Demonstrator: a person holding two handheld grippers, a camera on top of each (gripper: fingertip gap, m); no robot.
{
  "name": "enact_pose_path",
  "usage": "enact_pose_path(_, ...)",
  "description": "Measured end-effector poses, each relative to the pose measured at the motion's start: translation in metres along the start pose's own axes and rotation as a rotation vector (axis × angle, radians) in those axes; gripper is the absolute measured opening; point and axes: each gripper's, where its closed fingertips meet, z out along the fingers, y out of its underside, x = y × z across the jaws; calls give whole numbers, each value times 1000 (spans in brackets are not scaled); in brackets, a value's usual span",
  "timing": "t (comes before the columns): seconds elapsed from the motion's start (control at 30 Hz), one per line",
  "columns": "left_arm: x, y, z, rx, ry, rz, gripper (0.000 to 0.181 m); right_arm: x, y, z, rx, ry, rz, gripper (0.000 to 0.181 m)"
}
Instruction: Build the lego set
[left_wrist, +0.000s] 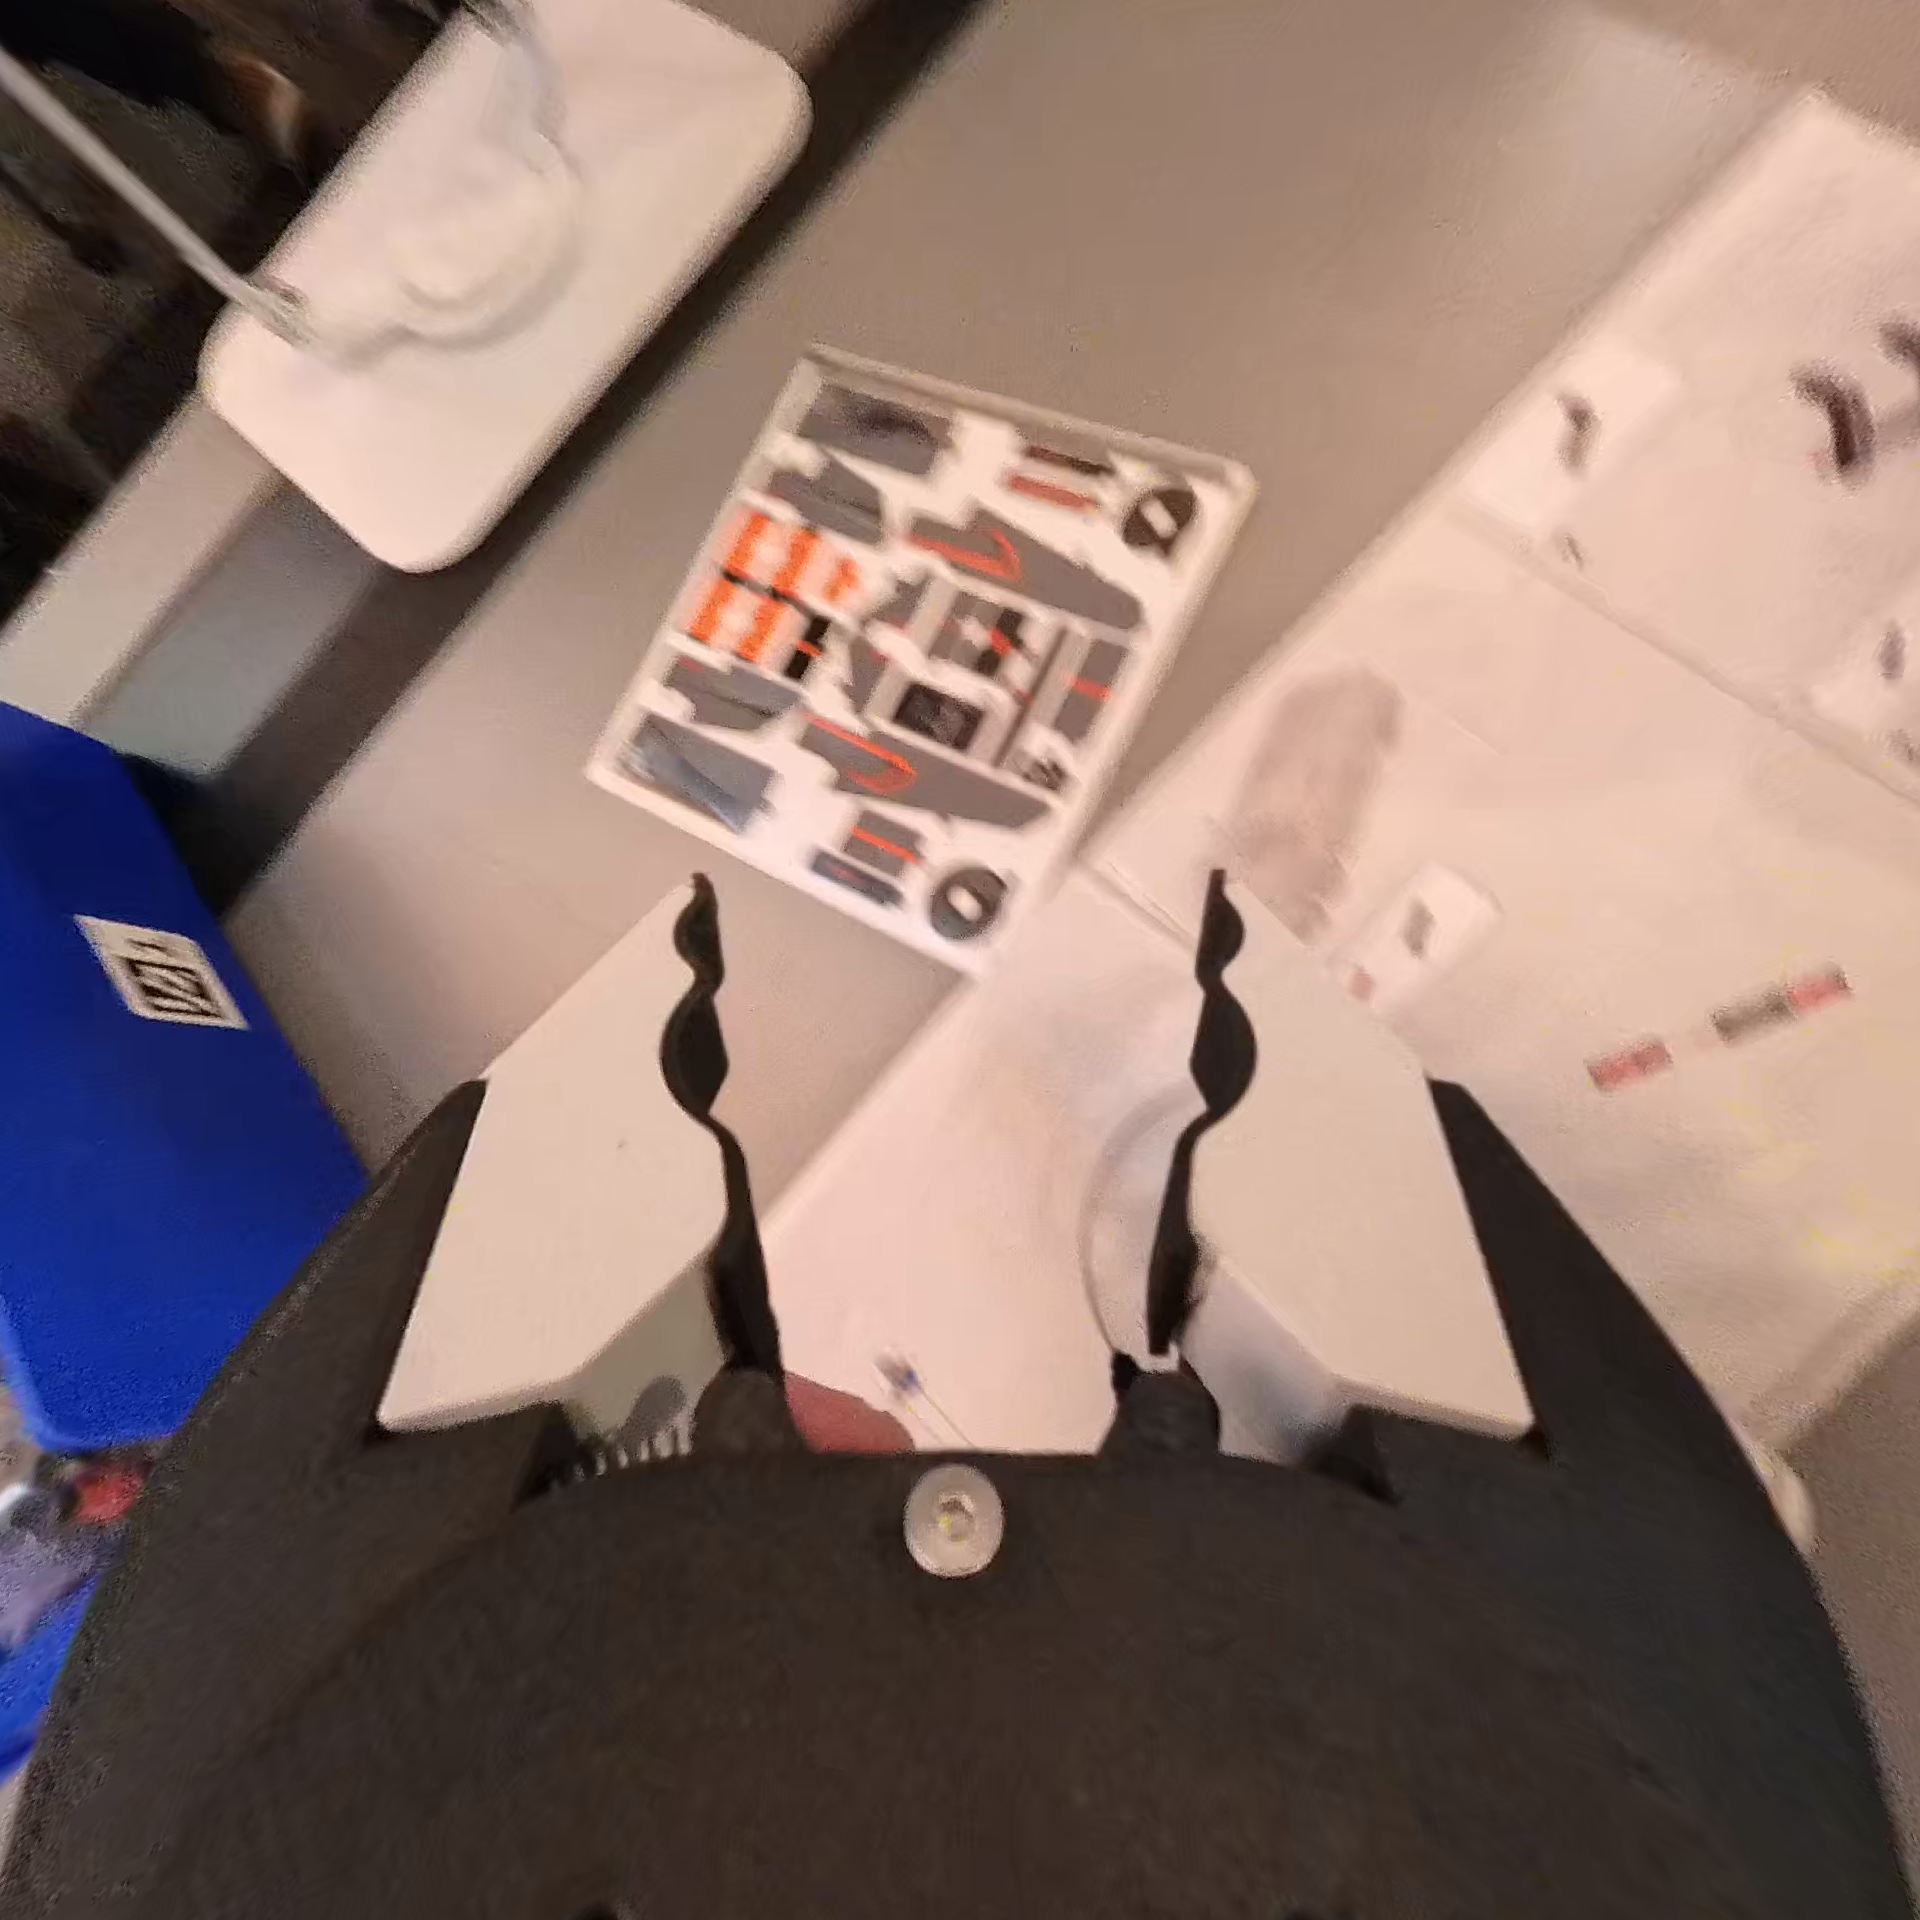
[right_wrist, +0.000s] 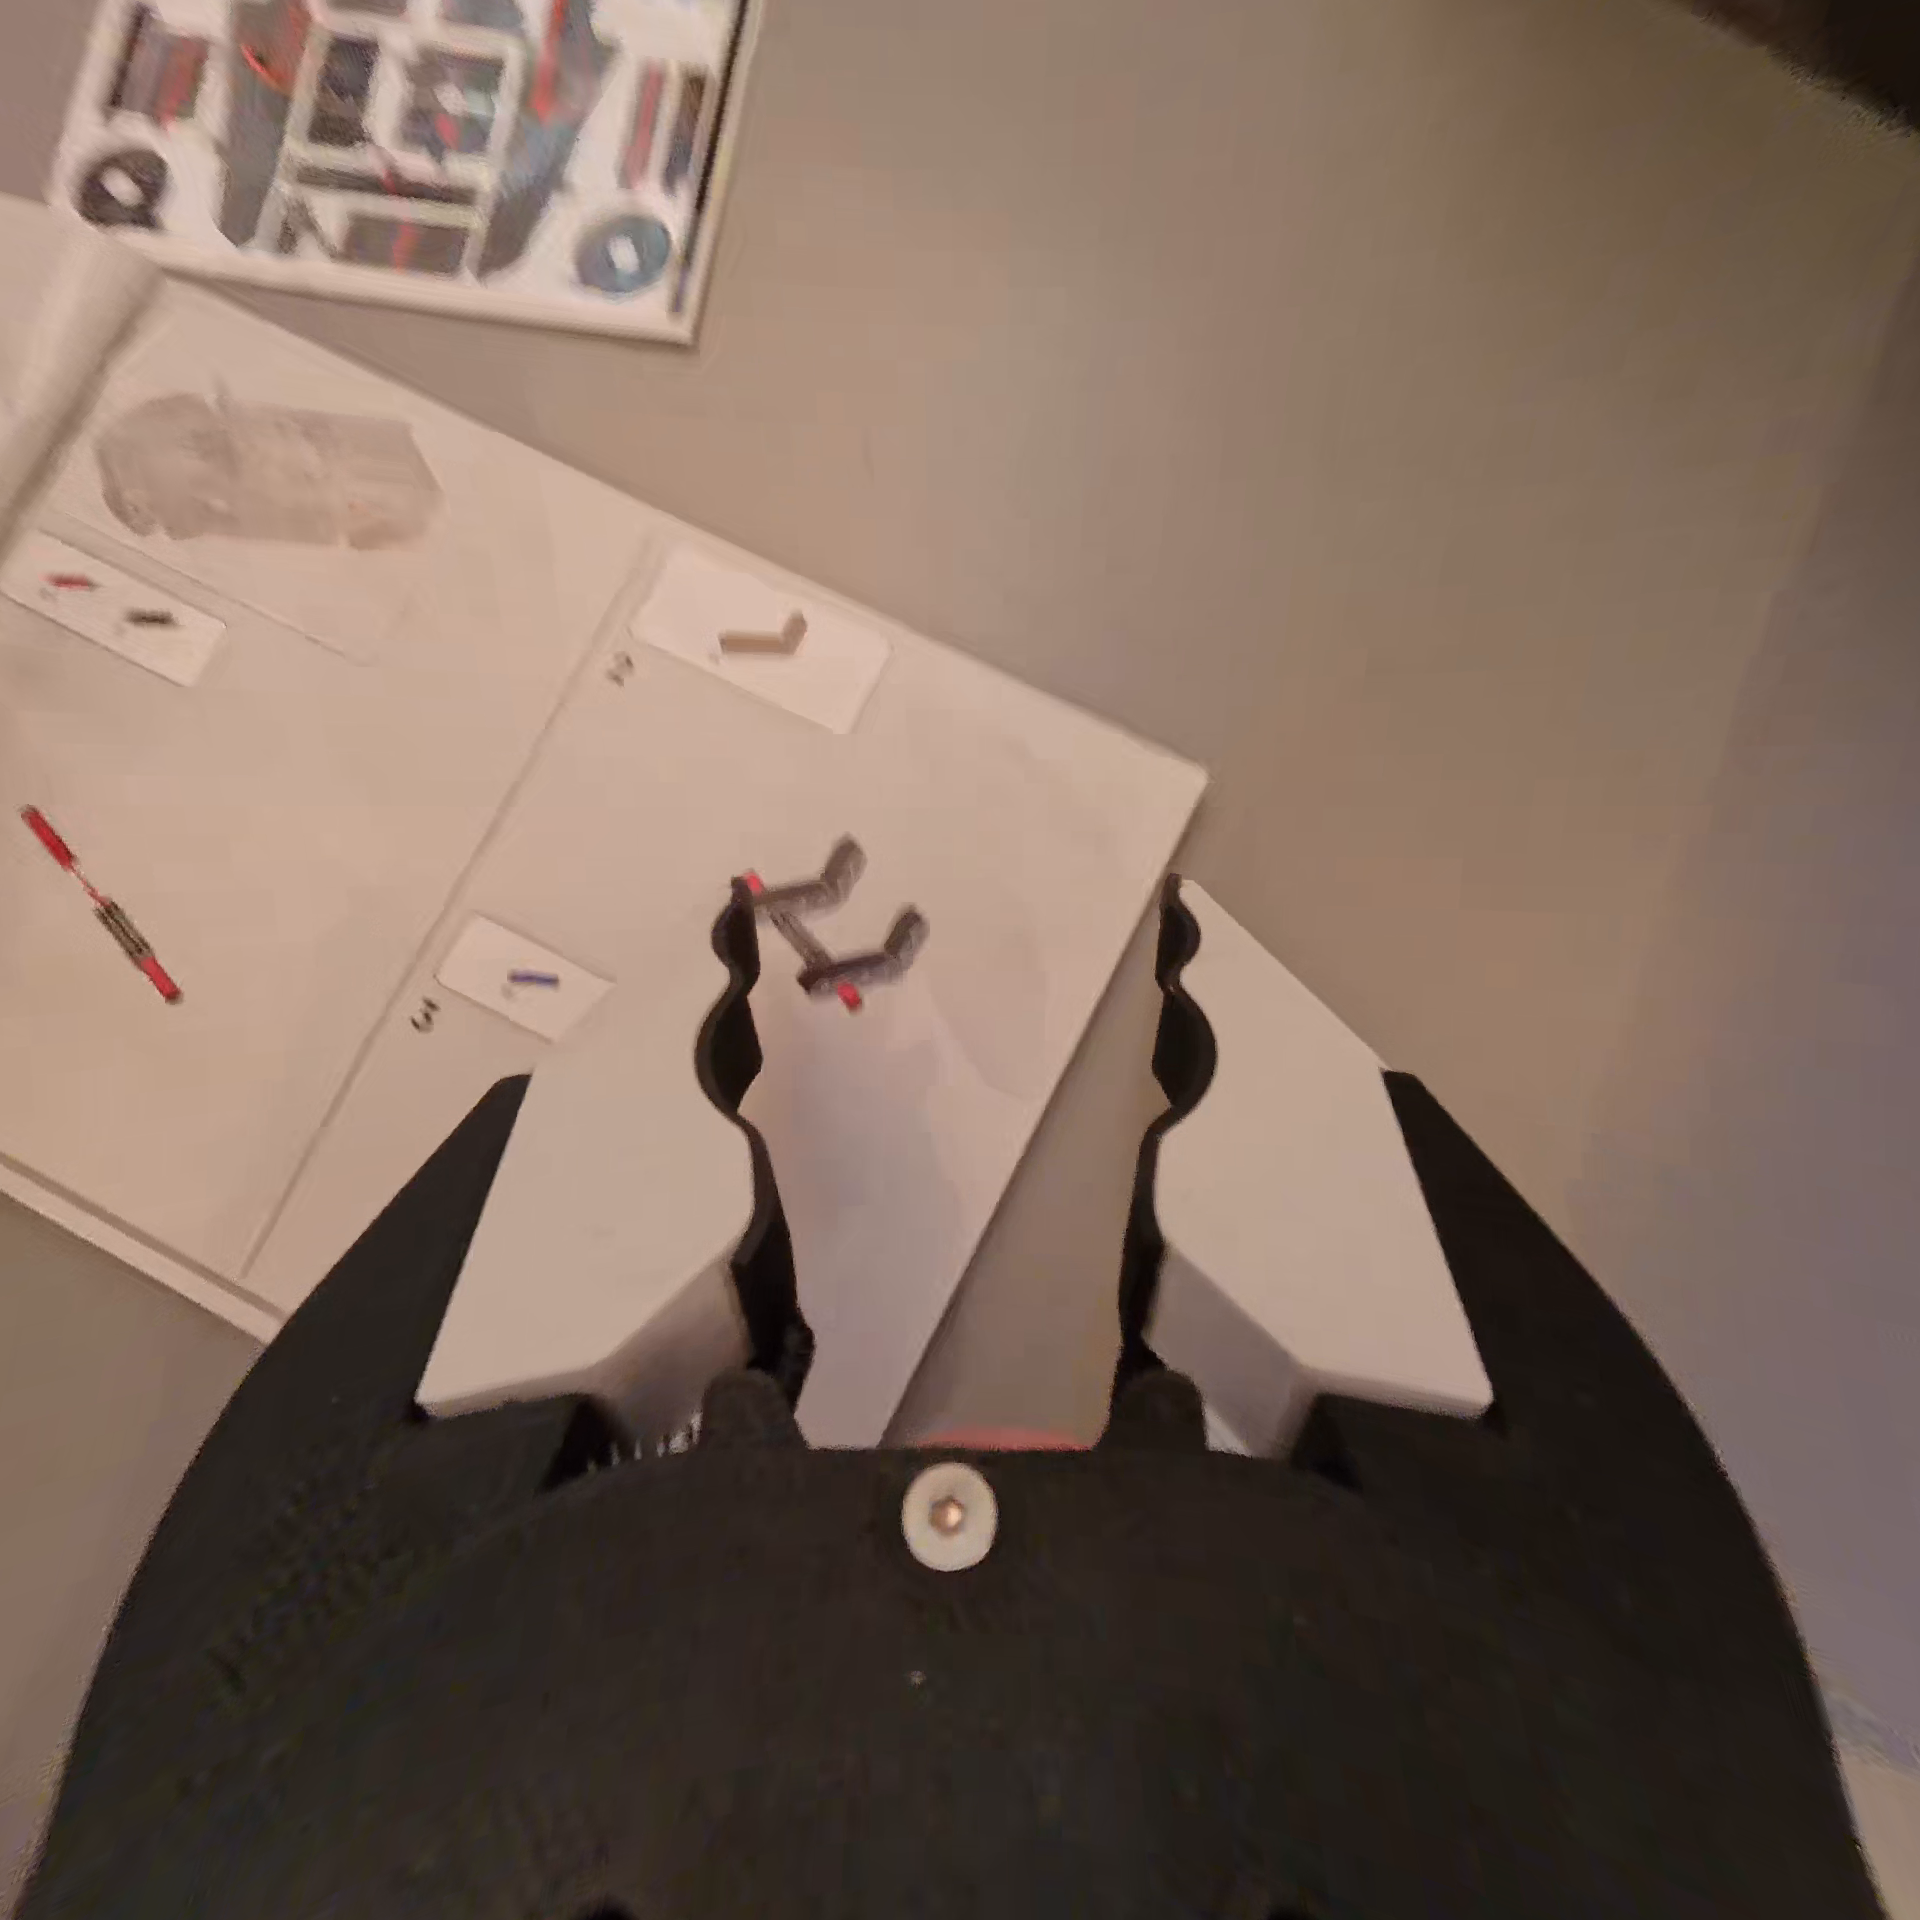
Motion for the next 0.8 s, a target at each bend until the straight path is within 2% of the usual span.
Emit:
enact_pose_path(0.03, -16, -16, 1, 59, -13, -33, 92, -2, -14, -1, 40, -22, -14, 73)
enact_pose_path(0.13, -79, -60, 1, 219, -66, -169, 95, -6, -74, -6, 200, -58, -39, 77)
enact_pose_path(0.27, -175, -116, -2, 419, -97, -407, 100, -9, -181, -13, 415, -77, -33, 88)
enact_pose_path(0.33, -219, -140, -1, 517, -93, -533, 103, -11, -226, -3, 491, -113, 16, 94)
enact_pose_path(0.43, -273, -150, 26, 519, -65, -654, 109, -18, -271, 26, 563, -175, 95, 97)
enact_pose_path(0.53, -308, -150, 55, 517, 47, -811, 107, -31, -295, 55, 583, -234, 149, 94)
enact_pose_path(0.6, -316, -153, 68, 534, 169, -877, 93, -38, -302, 67, 600, -258, 168, 86)
enact_pose_path(0.7, -310, -166, 78, 585, 372, -907, 73, -46, -302, 84, 592, -274, 157, 83)
enact_pose_path(0.77, -299, -174, 79, 607, 472, -882, 54, -46, -302, 91, 591, -284, 166, 79)
enact_pose_path(0.8, -294, -178, 79, 630, 507, -880, 51, -45, -302, 93, 594, -294, 175, 77)
